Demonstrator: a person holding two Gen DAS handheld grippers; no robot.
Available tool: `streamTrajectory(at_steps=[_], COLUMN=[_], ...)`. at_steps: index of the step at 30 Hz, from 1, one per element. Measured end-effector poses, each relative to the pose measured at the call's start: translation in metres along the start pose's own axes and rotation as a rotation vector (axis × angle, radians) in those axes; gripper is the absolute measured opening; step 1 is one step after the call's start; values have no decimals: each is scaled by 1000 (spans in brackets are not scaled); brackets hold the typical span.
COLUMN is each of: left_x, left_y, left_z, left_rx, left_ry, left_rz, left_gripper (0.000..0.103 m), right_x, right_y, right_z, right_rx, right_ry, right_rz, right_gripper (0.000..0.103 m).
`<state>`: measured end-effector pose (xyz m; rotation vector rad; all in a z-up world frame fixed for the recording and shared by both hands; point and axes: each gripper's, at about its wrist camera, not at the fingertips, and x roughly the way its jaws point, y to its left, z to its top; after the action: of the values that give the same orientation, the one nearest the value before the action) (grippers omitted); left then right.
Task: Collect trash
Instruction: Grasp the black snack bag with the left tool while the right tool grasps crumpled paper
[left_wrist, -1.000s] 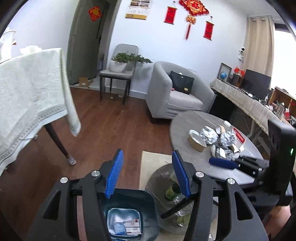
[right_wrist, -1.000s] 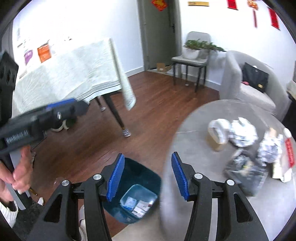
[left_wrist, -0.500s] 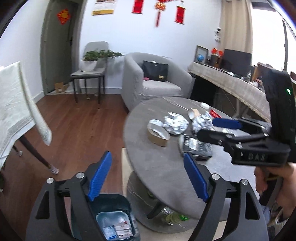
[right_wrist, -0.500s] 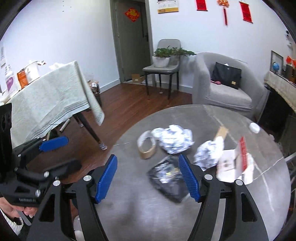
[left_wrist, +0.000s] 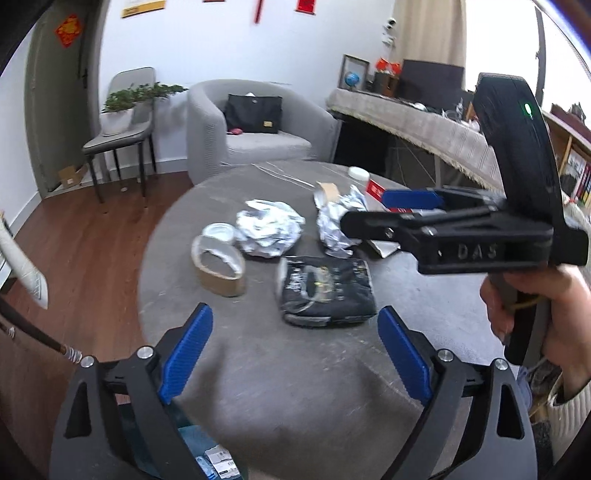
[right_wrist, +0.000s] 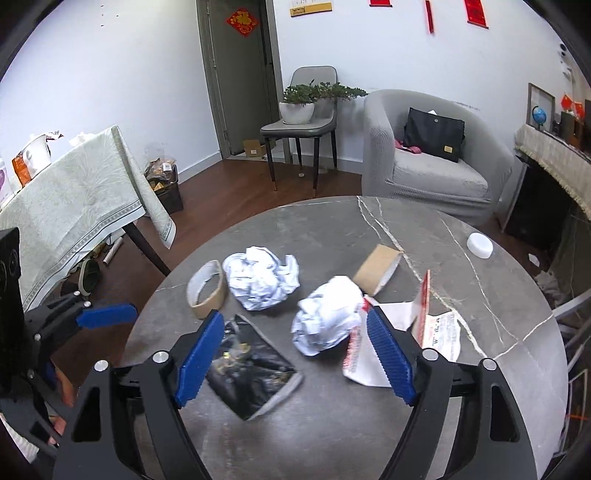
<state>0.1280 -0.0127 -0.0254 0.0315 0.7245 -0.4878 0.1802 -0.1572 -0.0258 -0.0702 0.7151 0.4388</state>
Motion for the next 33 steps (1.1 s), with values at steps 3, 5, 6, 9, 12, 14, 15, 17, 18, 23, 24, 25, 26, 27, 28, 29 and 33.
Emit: streamTrajectory(at_steps=[3, 5, 6, 9, 12, 14, 15, 17, 18, 23, 24, 25, 26, 27, 28, 29, 33], left_x=[15, 22, 26, 36, 43, 47, 50, 56, 60, 63, 63, 62, 61, 59, 57, 55, 47], left_y=[-9, -15, -18, -22, -24, -24, -24, -23, -21, -20, -19, -19, -18, -17, -15, -15, -10], left_z=[4, 6, 7, 9, 12, 12, 12, 11, 11, 12, 11, 12, 12, 12, 12, 11, 8], left_rx=[17, 32, 44, 55, 66, 68, 68, 73, 75, 82, 83, 84, 84, 78, 72, 67, 38], left_ry=[22, 34, 37, 52, 66, 79, 89, 113, 124, 129, 129, 129, 126, 125, 123, 121, 115], left_rz=[-10, -1, 5, 12, 23, 26, 29, 37, 40, 53, 56, 57, 50, 41, 35, 32, 14], left_gripper=[93, 93, 93, 93, 93, 93, 92, 87, 87, 80, 77, 74, 74, 73, 73, 73, 73], right_x=[2, 3, 5, 11, 14, 15, 17, 20, 22, 28, 29, 30, 31, 32, 32, 33, 33], right_y=[-11, -14, -15, -18, -16, -15, -14, -13, -14, -12, -11, -11, -11, -11, -12, -12, -12], right_z=[2, 2, 3, 3, 4, 5, 6, 6, 7, 9, 9, 9, 9, 9, 8, 8, 7], right_rx=[5, 5, 1, -12, -40, -59, -66, -78, -81, -89, -91, -92, -90, -88, -86, -85, -74], right_ry=[3, 9, 13, 28, 35, 33, 35, 41, 45, 60, 64, 67, 73, 80, 84, 88, 88], right_rz=[8, 10, 15, 19, 27, 32, 30, 28, 29, 31, 28, 22, 12, 5, 1, -6, -35], right_gripper=[81, 81, 81, 81, 81, 81, 81, 81, 81, 75, 73, 69, 63, 61, 58, 55, 46])
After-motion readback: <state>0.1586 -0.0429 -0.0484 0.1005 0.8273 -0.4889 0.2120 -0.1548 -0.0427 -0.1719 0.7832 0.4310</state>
